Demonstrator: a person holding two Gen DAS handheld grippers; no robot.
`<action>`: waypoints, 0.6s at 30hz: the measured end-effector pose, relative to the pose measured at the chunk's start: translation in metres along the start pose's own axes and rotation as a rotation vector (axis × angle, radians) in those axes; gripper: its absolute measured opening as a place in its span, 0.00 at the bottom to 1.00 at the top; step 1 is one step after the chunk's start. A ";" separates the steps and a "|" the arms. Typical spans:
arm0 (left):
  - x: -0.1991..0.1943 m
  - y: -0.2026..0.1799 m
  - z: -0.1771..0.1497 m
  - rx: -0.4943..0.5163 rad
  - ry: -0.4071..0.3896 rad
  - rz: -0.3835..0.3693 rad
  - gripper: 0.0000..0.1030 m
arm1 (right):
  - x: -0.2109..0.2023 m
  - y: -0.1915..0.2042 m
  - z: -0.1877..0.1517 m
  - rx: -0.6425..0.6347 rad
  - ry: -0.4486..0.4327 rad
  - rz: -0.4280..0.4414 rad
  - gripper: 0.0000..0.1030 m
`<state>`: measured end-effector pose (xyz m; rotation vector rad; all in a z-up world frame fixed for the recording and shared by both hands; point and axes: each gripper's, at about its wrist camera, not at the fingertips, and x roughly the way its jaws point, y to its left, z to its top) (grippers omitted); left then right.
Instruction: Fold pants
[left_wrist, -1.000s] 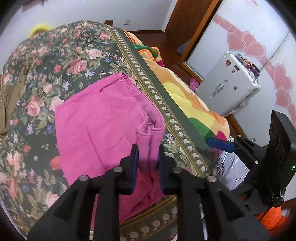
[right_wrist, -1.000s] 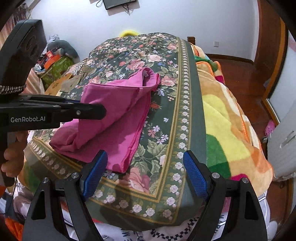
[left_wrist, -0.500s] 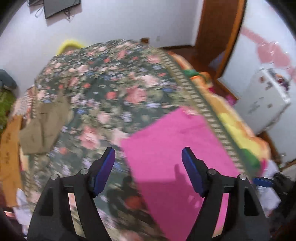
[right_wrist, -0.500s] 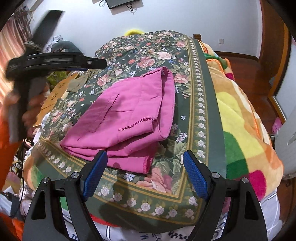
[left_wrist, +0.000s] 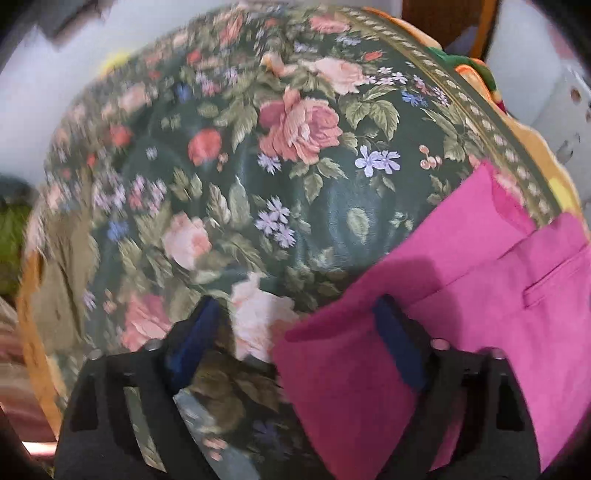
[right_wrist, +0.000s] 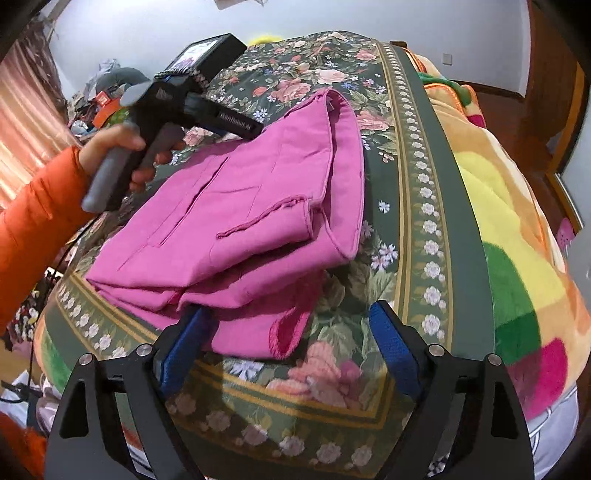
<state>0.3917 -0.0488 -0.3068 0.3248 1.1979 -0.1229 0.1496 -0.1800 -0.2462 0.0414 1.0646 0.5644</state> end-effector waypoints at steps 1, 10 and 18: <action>-0.002 0.000 -0.006 0.037 -0.026 0.009 0.86 | 0.001 0.000 0.002 -0.005 0.003 -0.002 0.83; -0.020 0.045 -0.068 -0.030 -0.019 0.039 0.86 | 0.005 -0.010 0.018 -0.019 0.025 -0.067 0.83; -0.062 0.086 -0.138 -0.218 -0.023 0.016 0.86 | -0.021 -0.002 0.010 -0.021 -0.022 -0.090 0.83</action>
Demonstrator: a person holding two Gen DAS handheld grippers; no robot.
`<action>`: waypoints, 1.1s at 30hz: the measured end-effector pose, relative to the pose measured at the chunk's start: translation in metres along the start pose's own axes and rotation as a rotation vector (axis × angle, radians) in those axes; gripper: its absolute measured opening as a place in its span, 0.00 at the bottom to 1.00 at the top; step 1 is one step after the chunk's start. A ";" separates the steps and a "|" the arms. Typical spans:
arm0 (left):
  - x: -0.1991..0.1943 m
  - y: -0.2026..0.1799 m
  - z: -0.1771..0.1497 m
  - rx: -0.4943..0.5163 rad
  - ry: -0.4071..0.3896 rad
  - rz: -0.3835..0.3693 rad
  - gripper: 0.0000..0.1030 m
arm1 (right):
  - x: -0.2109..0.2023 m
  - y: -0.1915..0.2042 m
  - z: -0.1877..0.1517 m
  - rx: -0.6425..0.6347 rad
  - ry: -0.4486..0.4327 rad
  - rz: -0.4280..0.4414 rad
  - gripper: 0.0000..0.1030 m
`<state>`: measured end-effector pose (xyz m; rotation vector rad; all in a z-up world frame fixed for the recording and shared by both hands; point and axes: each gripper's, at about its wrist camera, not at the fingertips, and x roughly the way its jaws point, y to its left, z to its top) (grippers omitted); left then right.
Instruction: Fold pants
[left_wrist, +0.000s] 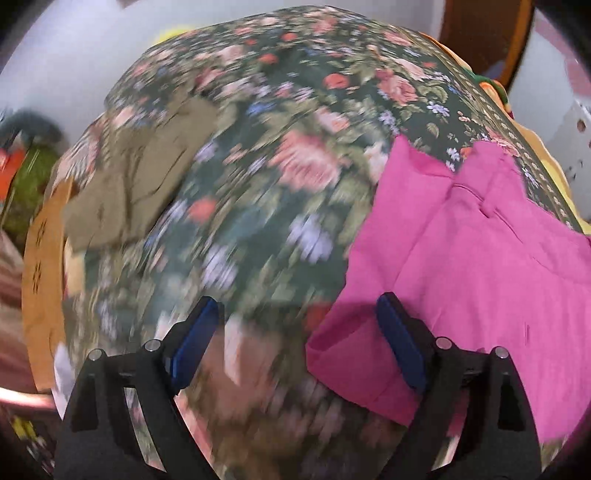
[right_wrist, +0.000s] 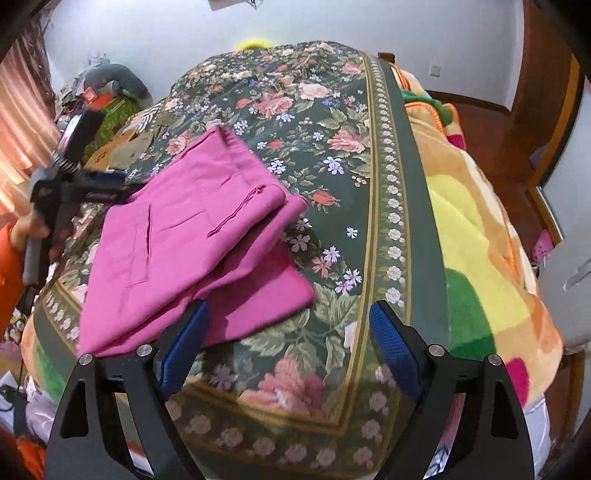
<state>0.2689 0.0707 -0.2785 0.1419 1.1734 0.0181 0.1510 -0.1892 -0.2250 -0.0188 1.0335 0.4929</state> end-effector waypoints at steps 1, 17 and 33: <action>-0.007 0.005 -0.010 -0.019 -0.005 0.003 0.86 | -0.003 0.002 -0.001 -0.001 -0.007 0.004 0.83; -0.053 0.046 -0.109 -0.246 -0.041 -0.087 0.86 | 0.020 0.038 0.004 -0.068 -0.003 0.063 0.82; -0.100 0.033 -0.079 -0.165 -0.160 -0.059 0.86 | 0.006 0.027 0.020 -0.118 -0.019 -0.024 0.81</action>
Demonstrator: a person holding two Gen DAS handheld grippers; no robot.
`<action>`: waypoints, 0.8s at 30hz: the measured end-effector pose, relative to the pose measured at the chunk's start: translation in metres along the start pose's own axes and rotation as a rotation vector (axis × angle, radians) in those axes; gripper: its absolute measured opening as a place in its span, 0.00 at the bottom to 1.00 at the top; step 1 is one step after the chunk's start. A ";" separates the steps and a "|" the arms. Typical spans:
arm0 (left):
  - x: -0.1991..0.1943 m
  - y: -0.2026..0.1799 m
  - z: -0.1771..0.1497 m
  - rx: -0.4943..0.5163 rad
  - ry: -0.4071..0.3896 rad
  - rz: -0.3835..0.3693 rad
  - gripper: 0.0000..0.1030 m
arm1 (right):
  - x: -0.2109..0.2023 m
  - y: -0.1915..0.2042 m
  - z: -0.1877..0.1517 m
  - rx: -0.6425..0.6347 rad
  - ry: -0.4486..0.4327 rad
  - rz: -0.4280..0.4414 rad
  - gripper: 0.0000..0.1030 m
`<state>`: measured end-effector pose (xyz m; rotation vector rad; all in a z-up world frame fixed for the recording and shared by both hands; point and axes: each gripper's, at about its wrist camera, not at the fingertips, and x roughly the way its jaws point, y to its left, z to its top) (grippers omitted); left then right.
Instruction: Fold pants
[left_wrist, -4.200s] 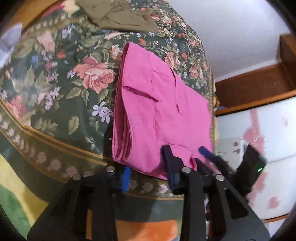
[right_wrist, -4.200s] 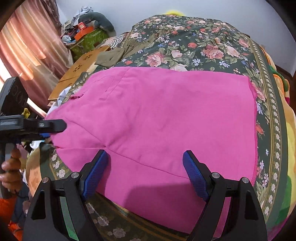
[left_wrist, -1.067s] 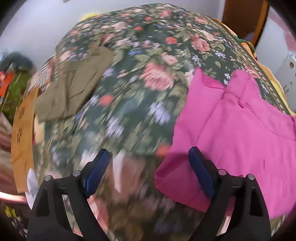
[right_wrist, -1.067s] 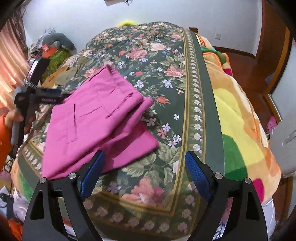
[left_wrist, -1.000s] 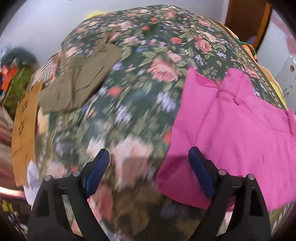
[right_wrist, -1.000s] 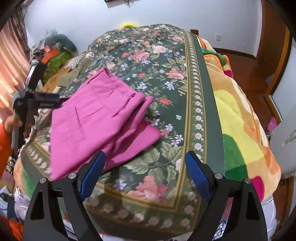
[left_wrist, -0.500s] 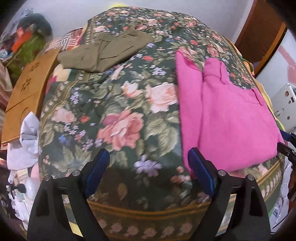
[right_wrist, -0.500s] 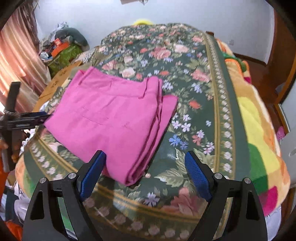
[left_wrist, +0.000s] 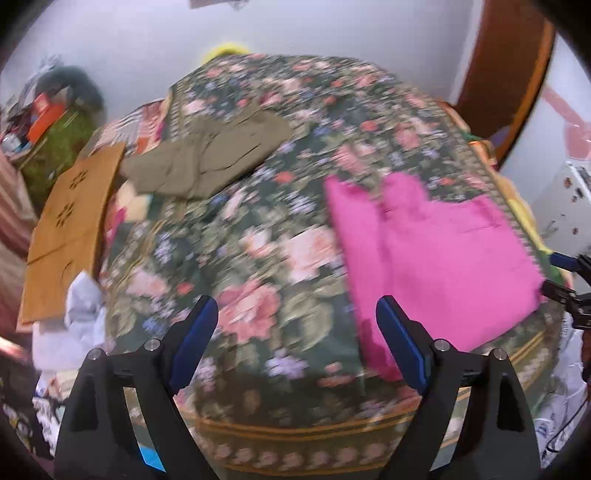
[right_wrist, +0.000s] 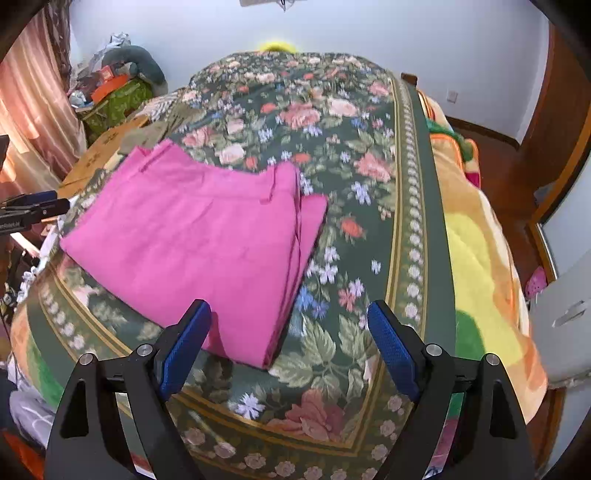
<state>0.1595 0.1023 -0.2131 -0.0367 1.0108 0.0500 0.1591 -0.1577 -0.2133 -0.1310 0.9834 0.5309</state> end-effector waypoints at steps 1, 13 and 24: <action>0.000 -0.006 0.004 0.007 0.001 -0.022 0.86 | -0.002 0.000 0.003 0.002 -0.008 0.006 0.82; 0.064 -0.037 0.026 -0.020 0.099 -0.157 0.81 | 0.046 -0.006 0.020 0.054 0.055 0.061 0.82; 0.078 -0.045 0.036 0.020 0.080 -0.197 0.63 | 0.060 -0.014 0.027 0.087 0.017 0.120 0.67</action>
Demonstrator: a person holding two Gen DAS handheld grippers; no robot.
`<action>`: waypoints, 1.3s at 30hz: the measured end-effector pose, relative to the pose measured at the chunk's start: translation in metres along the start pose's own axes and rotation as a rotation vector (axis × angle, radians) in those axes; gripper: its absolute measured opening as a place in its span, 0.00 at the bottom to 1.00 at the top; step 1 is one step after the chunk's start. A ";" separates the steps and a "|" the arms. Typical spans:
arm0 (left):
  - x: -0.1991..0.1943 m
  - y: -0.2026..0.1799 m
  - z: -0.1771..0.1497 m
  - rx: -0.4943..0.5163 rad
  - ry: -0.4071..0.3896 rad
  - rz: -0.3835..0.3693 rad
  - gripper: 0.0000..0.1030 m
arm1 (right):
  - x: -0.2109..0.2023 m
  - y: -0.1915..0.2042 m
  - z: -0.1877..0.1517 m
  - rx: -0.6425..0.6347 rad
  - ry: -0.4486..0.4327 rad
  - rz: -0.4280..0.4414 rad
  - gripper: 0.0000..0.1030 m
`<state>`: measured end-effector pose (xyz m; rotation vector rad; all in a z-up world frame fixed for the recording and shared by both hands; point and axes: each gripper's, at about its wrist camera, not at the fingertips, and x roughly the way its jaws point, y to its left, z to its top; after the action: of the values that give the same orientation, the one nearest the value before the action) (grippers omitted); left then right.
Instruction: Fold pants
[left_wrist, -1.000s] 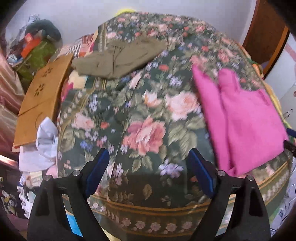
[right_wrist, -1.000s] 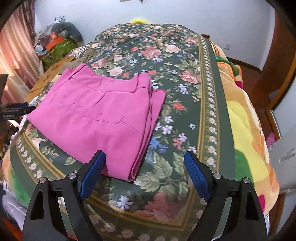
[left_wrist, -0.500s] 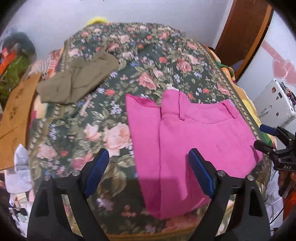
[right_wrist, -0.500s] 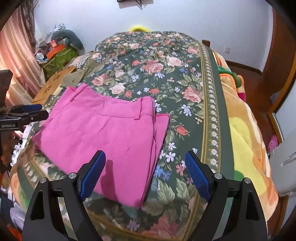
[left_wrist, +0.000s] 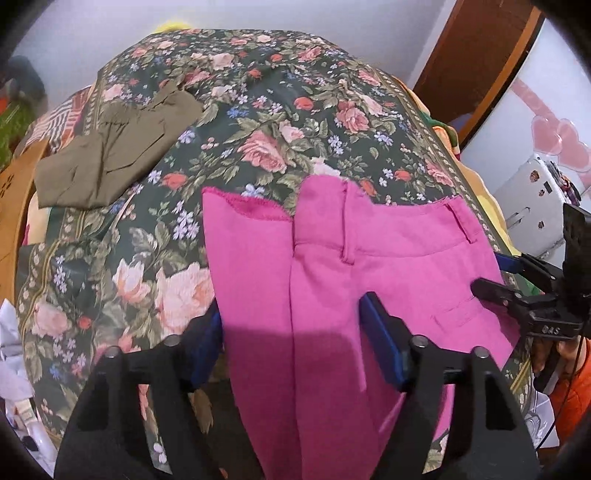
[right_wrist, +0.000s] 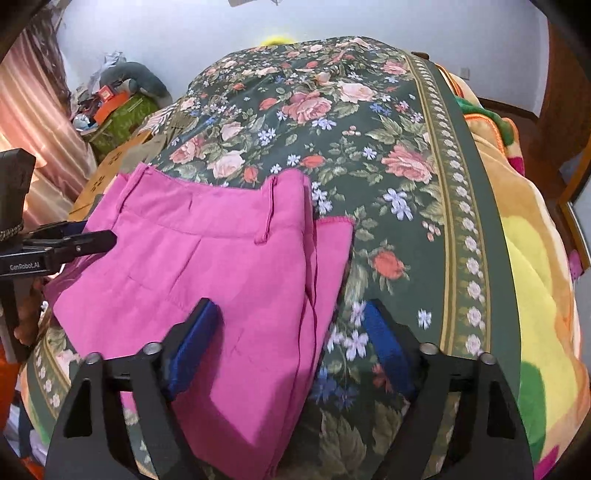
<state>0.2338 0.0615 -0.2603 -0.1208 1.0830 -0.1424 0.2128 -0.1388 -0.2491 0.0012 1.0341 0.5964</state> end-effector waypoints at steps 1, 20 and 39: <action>0.000 -0.001 0.002 0.003 -0.001 -0.003 0.56 | 0.000 0.000 0.002 0.003 -0.003 0.002 0.59; -0.052 -0.029 0.018 0.049 -0.158 0.071 0.07 | -0.035 0.032 0.032 -0.045 -0.151 0.001 0.12; -0.098 0.057 0.066 -0.057 -0.299 0.089 0.02 | -0.019 0.070 0.115 -0.138 -0.242 -0.045 0.12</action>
<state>0.2505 0.1365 -0.1537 -0.1400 0.7922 -0.0126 0.2655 -0.0573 -0.1544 -0.0693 0.7550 0.6094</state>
